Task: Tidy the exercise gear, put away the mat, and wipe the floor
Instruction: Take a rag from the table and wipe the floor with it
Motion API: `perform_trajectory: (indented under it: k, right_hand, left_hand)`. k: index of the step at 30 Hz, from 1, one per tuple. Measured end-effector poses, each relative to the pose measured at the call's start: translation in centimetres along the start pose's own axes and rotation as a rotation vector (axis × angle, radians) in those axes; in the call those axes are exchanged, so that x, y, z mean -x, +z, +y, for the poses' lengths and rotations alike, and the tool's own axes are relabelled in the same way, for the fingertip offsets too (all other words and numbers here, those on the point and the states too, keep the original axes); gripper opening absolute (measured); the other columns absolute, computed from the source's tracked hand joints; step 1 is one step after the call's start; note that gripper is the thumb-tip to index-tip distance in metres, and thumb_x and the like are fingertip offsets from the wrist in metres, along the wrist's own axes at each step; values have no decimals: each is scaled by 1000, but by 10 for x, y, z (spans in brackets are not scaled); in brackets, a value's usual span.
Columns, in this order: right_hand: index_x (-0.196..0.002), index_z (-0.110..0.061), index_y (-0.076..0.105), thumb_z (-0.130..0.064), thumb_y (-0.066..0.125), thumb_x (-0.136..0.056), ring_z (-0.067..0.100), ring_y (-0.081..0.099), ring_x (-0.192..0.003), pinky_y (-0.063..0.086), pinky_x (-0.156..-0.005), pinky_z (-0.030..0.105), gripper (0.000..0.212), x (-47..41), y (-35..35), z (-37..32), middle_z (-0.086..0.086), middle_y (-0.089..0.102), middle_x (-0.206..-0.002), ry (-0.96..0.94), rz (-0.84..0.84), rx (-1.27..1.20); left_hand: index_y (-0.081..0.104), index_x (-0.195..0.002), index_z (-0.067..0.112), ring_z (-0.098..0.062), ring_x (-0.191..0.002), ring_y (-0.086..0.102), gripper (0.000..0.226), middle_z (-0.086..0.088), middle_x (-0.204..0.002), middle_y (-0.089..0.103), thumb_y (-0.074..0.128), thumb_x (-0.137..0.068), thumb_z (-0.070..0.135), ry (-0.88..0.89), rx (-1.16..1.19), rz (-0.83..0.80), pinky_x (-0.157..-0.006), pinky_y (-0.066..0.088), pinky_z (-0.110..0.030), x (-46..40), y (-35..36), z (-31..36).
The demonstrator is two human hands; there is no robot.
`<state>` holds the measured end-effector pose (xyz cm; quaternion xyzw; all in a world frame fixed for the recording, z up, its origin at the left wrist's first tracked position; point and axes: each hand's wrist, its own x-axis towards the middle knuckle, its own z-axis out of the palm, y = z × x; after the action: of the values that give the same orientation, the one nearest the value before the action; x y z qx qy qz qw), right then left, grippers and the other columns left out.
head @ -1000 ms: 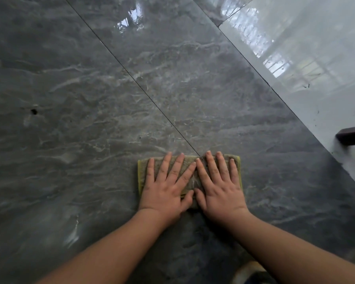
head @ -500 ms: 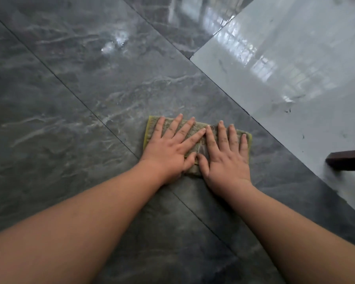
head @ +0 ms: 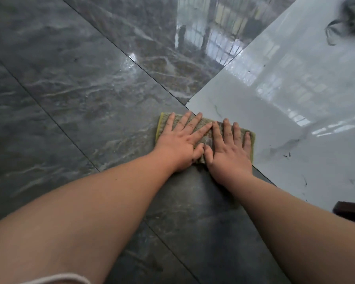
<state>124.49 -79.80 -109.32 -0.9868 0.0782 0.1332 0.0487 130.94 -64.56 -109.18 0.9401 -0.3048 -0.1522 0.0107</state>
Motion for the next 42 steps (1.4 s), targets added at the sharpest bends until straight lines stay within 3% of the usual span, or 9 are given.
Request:
perform_trajectory:
  k: [8, 16, 31, 42]
  right_hand:
    - [-156, -32, -9, -55, 19, -97, 26, -18, -151, -13, -120, 51, 69, 7, -4, -6, 2, -15, -165, 6, -35, -8]
    - [-156, -32, -9, -57, 20, -95, 26, -20, -150, -13, -120, 50, 72, 95, 23, -55, 4, -16, -165, -38, -35, 35]
    - [-156, -30, -8, -59, 21, -93, 30, -18, -150, -12, -119, 53, 75, 201, 54, -172, 8, -13, -165, -295, -114, 88]
    - [-157, -31, -8, -60, 19, -97, 28, -23, -149, -10, -120, 53, 72, 248, 70, -224, 4, -16, -165, -501, -128, 96]
  left_hand:
    - [-7, -155, 44, -21, -152, -16, 61, 7, -166, -13, 17, -99, 51, -66, 75, 18, -118, -13, -57, 13, 4, 10]
    - [-8, -154, 44, -22, -152, -15, 63, 6, -166, -10, 18, -98, 55, -56, 76, 15, -117, -15, -56, 117, 33, -4]
    - [-8, -154, 44, -21, -153, -9, 64, 7, -167, -7, 18, -97, 57, -283, 126, 51, -120, -8, -56, 306, 80, -48]
    - [10, -156, 42, -24, -154, 3, 64, 3, -167, 7, 23, -94, 56, -457, 165, 90, -121, 2, -56, 400, 102, -59]
